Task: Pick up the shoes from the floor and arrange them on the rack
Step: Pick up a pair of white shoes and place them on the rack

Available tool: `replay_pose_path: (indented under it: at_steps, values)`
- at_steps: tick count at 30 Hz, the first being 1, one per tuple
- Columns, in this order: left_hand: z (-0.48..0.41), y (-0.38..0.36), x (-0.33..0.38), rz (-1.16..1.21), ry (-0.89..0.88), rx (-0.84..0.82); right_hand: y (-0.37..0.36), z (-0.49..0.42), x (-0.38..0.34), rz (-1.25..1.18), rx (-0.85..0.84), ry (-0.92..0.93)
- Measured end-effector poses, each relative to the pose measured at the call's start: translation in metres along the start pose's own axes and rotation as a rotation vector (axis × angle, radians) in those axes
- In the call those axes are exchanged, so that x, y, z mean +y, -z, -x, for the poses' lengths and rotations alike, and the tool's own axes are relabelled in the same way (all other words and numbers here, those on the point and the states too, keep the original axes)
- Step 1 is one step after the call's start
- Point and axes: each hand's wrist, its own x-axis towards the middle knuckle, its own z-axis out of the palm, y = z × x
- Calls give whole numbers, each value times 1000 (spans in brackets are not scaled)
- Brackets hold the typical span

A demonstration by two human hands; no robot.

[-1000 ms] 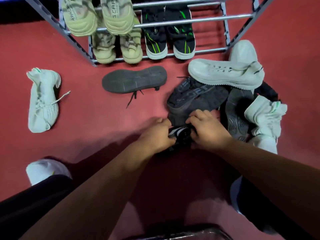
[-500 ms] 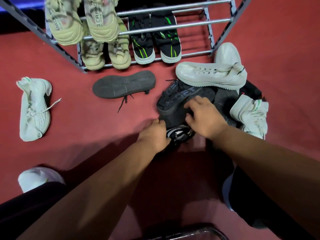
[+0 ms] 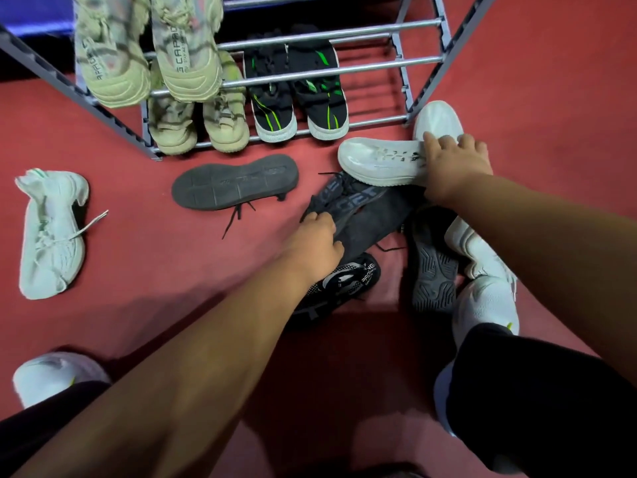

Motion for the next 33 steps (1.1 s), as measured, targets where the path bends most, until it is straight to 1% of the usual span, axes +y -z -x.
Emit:
replay_pose_path:
  at_steps: [3,5,7,9,11,12,13,15,16,17,18,20,21,23,25,28,30,33]
  values:
    - [0,2,-1,21,9,-15,3,-1,-8,99,18,6]
    - [-2,5,1,60,10,-6,10,3,-17,85,12,-4]
    - [-3,14,6,177,63,23,18,11,-32,-28,23,-7]
    - [-11,25,13,379,161,69,24,25,-54,-143,38,-12]
    - [-23,39,14,580,256,127,21,45,-79,-274,8,-18]
    - [-31,44,10,621,300,148,16,57,-89,-363,-12,-8]
    - [-35,48,7,623,339,154,9,69,-98,-479,-43,23]
    - [-35,53,2,566,382,117,-3,93,-106,-743,-118,134]
    - [-32,54,3,506,376,103,-9,103,-104,-838,-126,187]
    - [-28,53,6,428,351,104,-14,110,-99,-883,-78,213]
    - [-24,49,10,360,322,113,-18,114,-91,-875,18,202]
    - [-16,37,24,250,289,96,-23,118,-68,-739,233,127]
    - [-15,30,32,191,286,84,-23,118,-54,-642,300,90]
    - [-11,21,54,39,304,78,-22,120,-25,-452,358,50]
    - [-17,11,68,-65,357,100,-25,120,3,-259,312,48]
    - [-26,4,76,-75,439,133,-35,114,34,-62,97,47]
    - [-30,3,72,-79,453,144,-39,107,43,-52,11,38]
    - [-34,5,60,-47,446,152,-40,103,44,-103,-4,64]
